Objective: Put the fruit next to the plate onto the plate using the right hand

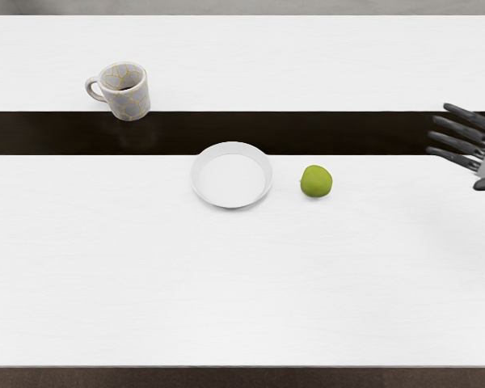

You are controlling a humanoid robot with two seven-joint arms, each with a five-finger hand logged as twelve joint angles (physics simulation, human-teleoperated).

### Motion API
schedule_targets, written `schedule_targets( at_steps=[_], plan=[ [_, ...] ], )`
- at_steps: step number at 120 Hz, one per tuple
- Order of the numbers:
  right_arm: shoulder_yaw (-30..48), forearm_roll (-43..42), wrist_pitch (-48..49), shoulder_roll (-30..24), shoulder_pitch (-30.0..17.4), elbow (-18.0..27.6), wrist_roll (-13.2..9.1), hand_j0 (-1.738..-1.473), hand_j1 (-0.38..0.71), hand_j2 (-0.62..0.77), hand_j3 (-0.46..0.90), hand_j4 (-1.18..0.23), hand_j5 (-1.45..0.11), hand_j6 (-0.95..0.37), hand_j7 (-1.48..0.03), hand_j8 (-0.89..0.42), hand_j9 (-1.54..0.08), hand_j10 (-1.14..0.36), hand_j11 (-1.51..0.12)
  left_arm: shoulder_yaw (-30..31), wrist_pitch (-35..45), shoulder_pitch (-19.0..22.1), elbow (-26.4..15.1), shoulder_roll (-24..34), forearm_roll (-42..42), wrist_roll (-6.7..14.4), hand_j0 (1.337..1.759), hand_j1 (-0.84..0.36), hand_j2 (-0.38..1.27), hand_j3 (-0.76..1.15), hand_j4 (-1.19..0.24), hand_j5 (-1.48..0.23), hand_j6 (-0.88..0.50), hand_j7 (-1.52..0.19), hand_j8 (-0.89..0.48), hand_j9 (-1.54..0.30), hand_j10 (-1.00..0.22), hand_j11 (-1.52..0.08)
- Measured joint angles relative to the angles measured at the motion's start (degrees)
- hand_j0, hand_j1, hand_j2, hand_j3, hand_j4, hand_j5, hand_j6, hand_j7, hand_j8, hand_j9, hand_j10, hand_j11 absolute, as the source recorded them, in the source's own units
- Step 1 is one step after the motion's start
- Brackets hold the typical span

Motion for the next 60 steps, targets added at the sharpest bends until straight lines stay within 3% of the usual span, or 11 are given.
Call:
schedule_targets(
  at_steps=[17,26,38,49,60],
  plan=[
    [0.28,0.13,0.33,0.95,0.04,-0.09,0.00,-1.658,-0.32,0.00,0.00,-0.02,-0.03,-0.02,-0.03,-0.02,-0.03,-0.02,-0.03,0.00,0.00,0.00,0.00,0.00,0.00,0.00,1.658,0.34,0.00,0.00,-0.01,-0.01,-0.01,-0.01,-0.01,-0.01,-0.01,-0.01],
    [-2.56,-1.88,0.38,1.46,3.49,0.02,0.00,-1.658,-0.32,0.00,0.00,-0.02,-0.03,-0.02,-0.03,-0.02,-0.03,-0.02,-0.03,0.00,0.00,0.00,0.00,0.00,0.00,0.00,1.658,0.34,0.00,0.00,-0.01,-0.01,-0.01,-0.01,-0.01,-0.01,-0.01,-0.01],
    [-7.28,-13.66,0.42,1.97,10.89,0.93,0.00,-1.658,-0.30,-0.01,0.00,-0.04,-0.05,-0.04,-0.05,-0.04,-0.05,-0.04,-0.05,0.00,0.00,0.00,0.00,0.00,0.00,0.00,1.658,0.34,0.00,0.00,-0.01,-0.01,-0.01,-0.01,-0.01,-0.01,-0.01,-0.01],
    [-10.64,-24.64,0.23,2.65,15.49,4.81,0.00,-1.658,-0.29,-0.01,0.00,-0.05,-0.07,-0.05,-0.07,-0.05,-0.07,-0.05,-0.07,0.00,0.00,0.00,0.00,0.00,0.00,0.00,1.658,0.34,0.00,0.00,-0.01,-0.01,-0.01,-0.01,-0.01,-0.01,-0.01,-0.01],
    [-19.69,-36.62,-4.24,3.77,22.94,7.57,0.00,-1.658,-0.28,-0.01,0.00,-0.06,-0.07,-0.05,-0.07,-0.05,-0.07,-0.05,-0.07,0.00,0.00,0.00,0.00,0.00,0.00,0.00,1.658,0.34,0.00,0.00,-0.01,-0.01,-0.01,-0.01,-0.01,-0.01,-0.01,-0.01]
  ],
)
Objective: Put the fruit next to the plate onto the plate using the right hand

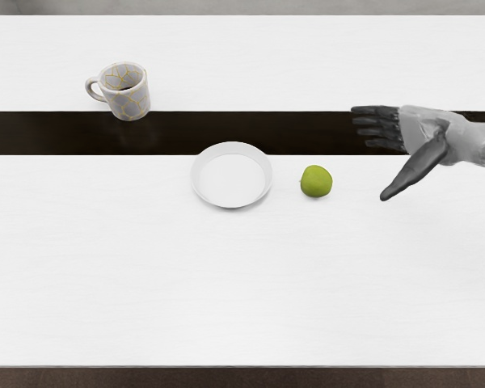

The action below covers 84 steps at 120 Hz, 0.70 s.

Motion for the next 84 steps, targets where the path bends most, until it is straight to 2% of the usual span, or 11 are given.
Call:
schedule_targets(
  at_steps=[9,17,27,39,56,68,84],
  plan=[
    [-10.76,-8.95,-7.62,1.08,7.32,1.01,0.00,-1.658,-0.29,-0.01,0.00,-0.05,-0.07,-0.05,-0.07,-0.05,-0.07,-0.05,-0.07,0.00,0.00,0.00,0.00,0.00,0.00,0.00,1.658,0.34,0.00,0.00,-0.01,-0.01,-0.01,-0.01,-0.01,-0.01,-0.01,-0.01],
    [-20.29,-17.38,-15.15,2.76,12.04,1.13,0.00,-1.658,-0.29,-0.01,0.00,-0.05,-0.07,-0.05,-0.07,-0.05,-0.07,-0.05,-0.07,0.01,0.00,0.00,0.00,0.00,0.00,0.00,1.658,0.34,0.00,0.00,-0.01,-0.01,-0.01,-0.01,-0.01,-0.01,-0.01,-0.01],
    [-29.62,-25.85,-22.02,5.17,16.47,-0.19,0.00,-1.658,-0.29,-0.01,0.00,-0.05,-0.06,-0.05,-0.06,-0.05,-0.06,-0.05,-0.06,0.01,0.00,0.00,0.00,0.00,0.00,0.00,1.658,0.34,0.00,0.00,-0.01,-0.01,-0.01,-0.01,-0.01,-0.01,-0.01,-0.01],
    [-40.08,-32.17,-31.70,7.07,20.96,-1.53,0.00,-1.658,-0.29,-0.01,0.00,-0.05,-0.07,-0.05,-0.06,-0.05,-0.07,-0.05,-0.06,0.01,0.00,0.00,0.00,0.00,0.00,0.00,1.658,0.34,0.00,0.00,-0.01,-0.01,-0.01,-0.01,-0.01,-0.01,-0.01,-0.01],
    [-48.72,-35.62,-44.09,14.63,22.13,-7.80,0.00,-1.658,-0.29,-0.01,0.00,-0.05,-0.06,-0.05,-0.06,-0.05,-0.06,-0.05,-0.06,0.01,0.00,0.00,0.00,0.00,0.00,0.00,1.658,0.34,0.00,0.00,-0.01,-0.01,-0.01,-0.01,-0.01,-0.01,-0.01,-0.01],
    [-50.64,-36.19,-46.97,19.11,22.08,-12.37,0.00,-1.658,-0.30,-0.01,0.00,-0.05,-0.06,-0.05,-0.06,-0.05,-0.06,-0.05,-0.06,0.01,0.00,0.00,0.00,0.00,0.00,0.00,1.658,0.34,0.00,0.00,-0.01,-0.01,-0.01,-0.01,-0.01,-0.01,-0.01,-0.01],
    [-51.33,-36.20,-47.94,20.55,22.03,-14.58,0.00,-1.658,-0.24,-0.02,0.00,-0.09,-0.12,-0.09,-0.12,-0.09,-0.12,-0.09,-0.12,0.01,0.00,0.00,0.00,0.00,0.00,0.00,1.658,0.34,0.00,0.00,-0.01,-0.01,-0.01,-0.01,-0.01,-0.01,-0.01,-0.01]
  ],
)
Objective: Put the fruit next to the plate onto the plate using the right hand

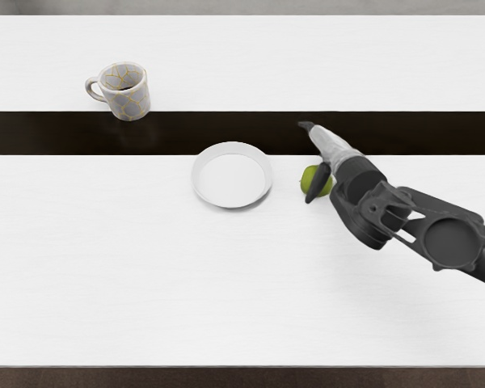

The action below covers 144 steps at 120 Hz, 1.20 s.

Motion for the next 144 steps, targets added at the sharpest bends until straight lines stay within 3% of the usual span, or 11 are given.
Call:
schedule_targets(
  at_steps=[25,32,83,105,131,144],
  plan=[
    [-0.05,1.11,-0.01,-1.52,-0.83,-0.58,0.04,-1.658,-0.13,-0.05,0.00,-0.20,-0.28,-0.21,-0.27,-0.20,-0.28,-0.20,-0.28,-0.01,0.00,0.00,0.00,0.00,0.01,0.00,1.658,0.34,0.00,0.00,-0.01,-0.01,-0.01,-0.01,-0.01,-0.01,-0.01,-0.01],
    [-0.08,1.17,-0.04,-1.51,-1.04,-0.58,0.03,-1.659,-0.04,0.10,0.00,-0.23,-0.31,-0.24,-0.30,-0.23,-0.31,-0.23,-0.31,-0.01,0.00,0.00,0.00,0.00,0.01,0.00,1.658,0.34,0.00,0.00,-0.01,-0.01,-0.01,-0.01,-0.01,-0.01,-0.01,-0.01],
    [0.28,3.66,0.07,-1.69,-1.54,0.53,0.00,-1.658,0.17,-0.03,0.00,-0.44,-0.58,-0.45,-0.58,-0.45,-0.58,-0.44,-0.58,0.00,0.00,0.00,0.00,0.00,0.00,0.00,1.658,0.34,0.00,0.00,-0.01,-0.01,-0.01,-0.01,-0.01,-0.01,-0.01,-0.01],
    [0.31,3.82,0.14,-1.70,-1.56,0.81,-0.03,-1.657,0.21,0.07,0.00,-0.51,-0.67,-0.45,-0.67,-0.40,-0.67,-0.51,-0.67,0.00,0.00,0.00,0.00,0.00,0.00,0.00,1.658,0.34,0.00,0.00,-0.01,-0.01,-0.01,-0.01,-0.01,-0.01,-0.01,-0.01],
    [0.18,5.41,0.17,-1.70,-1.51,0.87,-0.08,-1.653,0.23,0.10,0.00,-0.63,-0.71,-0.42,-0.76,-0.37,-0.74,-0.48,-0.76,-0.01,0.00,0.00,0.00,0.00,0.00,0.00,1.658,0.34,0.00,0.00,-0.01,-0.01,-0.01,-0.01,-0.01,-0.01,-0.01,-0.01],
    [1.88,7.52,0.27,-1.77,-1.32,0.84,-0.01,-1.654,0.23,0.14,0.00,-0.62,-0.77,-0.41,-0.79,-0.37,-0.79,-0.49,-0.80,-0.01,0.00,0.00,0.00,0.00,0.00,0.00,1.658,0.34,0.00,0.00,-0.01,-0.01,-0.01,-0.01,-0.01,-0.01,-0.01,-0.01]
  ],
)
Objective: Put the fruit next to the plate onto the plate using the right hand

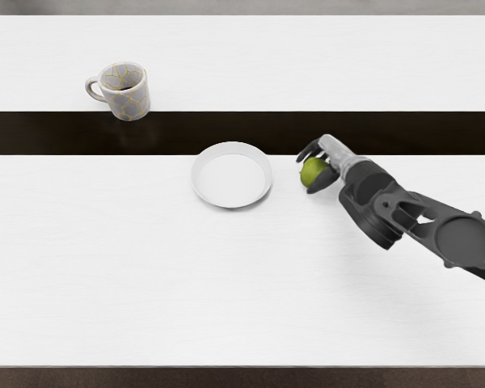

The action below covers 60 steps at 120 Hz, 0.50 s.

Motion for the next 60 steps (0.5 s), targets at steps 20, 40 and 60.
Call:
schedule_targets(
  at_steps=[20,40,60],
  plan=[
    [4.18,1.29,0.05,0.27,0.23,0.93,0.05,-1.655,0.24,0.15,0.00,-0.61,-0.83,-0.39,-0.81,-0.33,-0.83,-0.46,-0.84,0.00,0.00,0.00,0.00,0.00,0.00,0.00,1.658,0.34,0.00,0.00,-0.01,-0.01,-0.01,-0.01,-0.01,-0.01,-0.01,-0.01],
    [6.25,1.56,0.11,0.91,1.10,4.52,0.03,-1.655,0.25,0.17,0.00,-0.60,-0.85,-0.38,-0.81,-0.32,-0.85,-0.45,-0.86,0.00,0.00,0.00,0.00,0.00,0.00,0.00,1.658,0.34,0.00,0.00,-0.01,-0.01,-0.01,-0.01,-0.01,-0.01,-0.01,-0.01],
    [6.52,1.66,0.98,6.17,1.51,6.28,0.02,-1.656,0.25,0.18,0.00,-0.60,-0.86,-0.38,-0.82,-0.32,-0.86,-0.44,-0.86,0.01,0.00,0.00,0.00,0.00,0.00,0.00,1.658,0.34,0.00,0.00,-0.01,-0.01,-0.01,-0.01,-0.01,-0.01,-0.01,-0.01]
  ],
)
